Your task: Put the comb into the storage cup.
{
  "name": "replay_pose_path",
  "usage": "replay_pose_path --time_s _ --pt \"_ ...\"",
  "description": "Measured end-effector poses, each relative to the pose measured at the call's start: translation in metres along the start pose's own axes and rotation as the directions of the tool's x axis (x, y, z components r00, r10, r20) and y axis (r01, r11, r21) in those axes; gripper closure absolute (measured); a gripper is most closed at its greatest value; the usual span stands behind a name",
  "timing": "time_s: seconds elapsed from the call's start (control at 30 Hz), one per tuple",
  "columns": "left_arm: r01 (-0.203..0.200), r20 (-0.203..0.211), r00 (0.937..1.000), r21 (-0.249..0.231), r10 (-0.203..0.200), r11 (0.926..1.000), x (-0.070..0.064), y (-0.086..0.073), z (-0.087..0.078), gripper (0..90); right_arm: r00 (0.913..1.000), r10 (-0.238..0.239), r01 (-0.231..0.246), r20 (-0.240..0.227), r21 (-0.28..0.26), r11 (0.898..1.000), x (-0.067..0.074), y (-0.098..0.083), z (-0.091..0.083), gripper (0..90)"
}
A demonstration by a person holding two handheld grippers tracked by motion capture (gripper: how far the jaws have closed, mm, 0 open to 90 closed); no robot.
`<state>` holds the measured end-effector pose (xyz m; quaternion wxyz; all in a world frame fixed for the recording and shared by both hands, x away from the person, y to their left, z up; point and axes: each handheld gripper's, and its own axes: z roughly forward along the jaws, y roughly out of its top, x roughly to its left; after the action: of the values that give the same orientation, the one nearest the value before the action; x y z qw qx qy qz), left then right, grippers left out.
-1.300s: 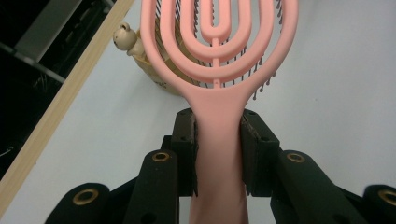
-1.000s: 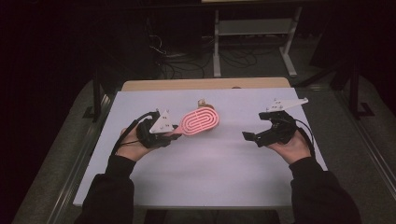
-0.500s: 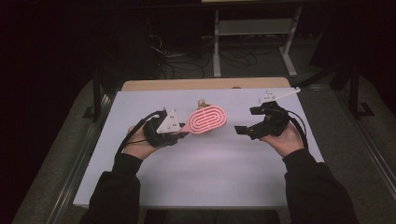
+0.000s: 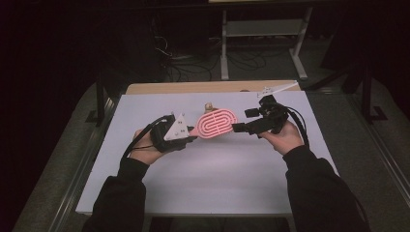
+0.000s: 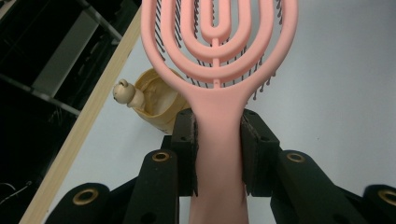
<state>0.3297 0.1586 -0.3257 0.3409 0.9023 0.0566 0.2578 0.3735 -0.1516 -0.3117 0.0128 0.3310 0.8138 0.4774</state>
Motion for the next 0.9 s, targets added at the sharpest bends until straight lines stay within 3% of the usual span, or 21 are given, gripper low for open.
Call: replay_pose_path --time_s 0.2,0.37,0.5,0.63,0.73,0.83,0.9 --pt "-0.025 -0.014 0.9996 -0.006 0.025 0.9997 -0.005 0.002 0.001 70.2 0.9976 0.046 -0.046 -0.052 0.015 0.999 -0.003 0.001 0.007 12.7" --pt "-0.042 -0.028 0.9987 -0.019 0.042 0.9989 -0.008 0.003 0.001 70.2 0.9843 0.132 -0.127 -0.117 0.055 0.99 -0.005 0.003 0.013 13.7" --pt "-0.043 -0.038 0.9984 -0.015 0.043 0.999 -0.009 0.002 0.002 70.2 0.976 0.178 -0.168 -0.126 0.085 0.982 -0.008 0.003 0.017 17.5" --pt "-0.045 -0.031 0.9985 -0.012 0.045 0.9989 -0.011 -0.001 0.007 70.2 0.9671 0.206 -0.19 -0.149 0.115 0.975 -0.01 0.003 0.02 27.1" --pt "-0.041 -0.027 0.9988 -0.008 0.04 0.9991 -0.012 -0.003 0.01 70.2 0.9671 0.207 -0.188 -0.148 0.133 0.973 -0.009 0.003 0.023 29.5" --pt "-0.031 -0.027 0.9992 -0.009 0.031 0.9995 -0.012 -0.005 0.012 70.2 0.9667 0.209 -0.19 -0.149 0.128 0.973 -0.009 0.003 0.023 31.9" --pt "-0.029 -0.03 0.9991 -0.011 0.028 0.9995 -0.011 -0.007 0.012 70.2 0.9646 0.218 -0.205 -0.149 0.098 0.974 -0.008 0.003 0.022 37.3"
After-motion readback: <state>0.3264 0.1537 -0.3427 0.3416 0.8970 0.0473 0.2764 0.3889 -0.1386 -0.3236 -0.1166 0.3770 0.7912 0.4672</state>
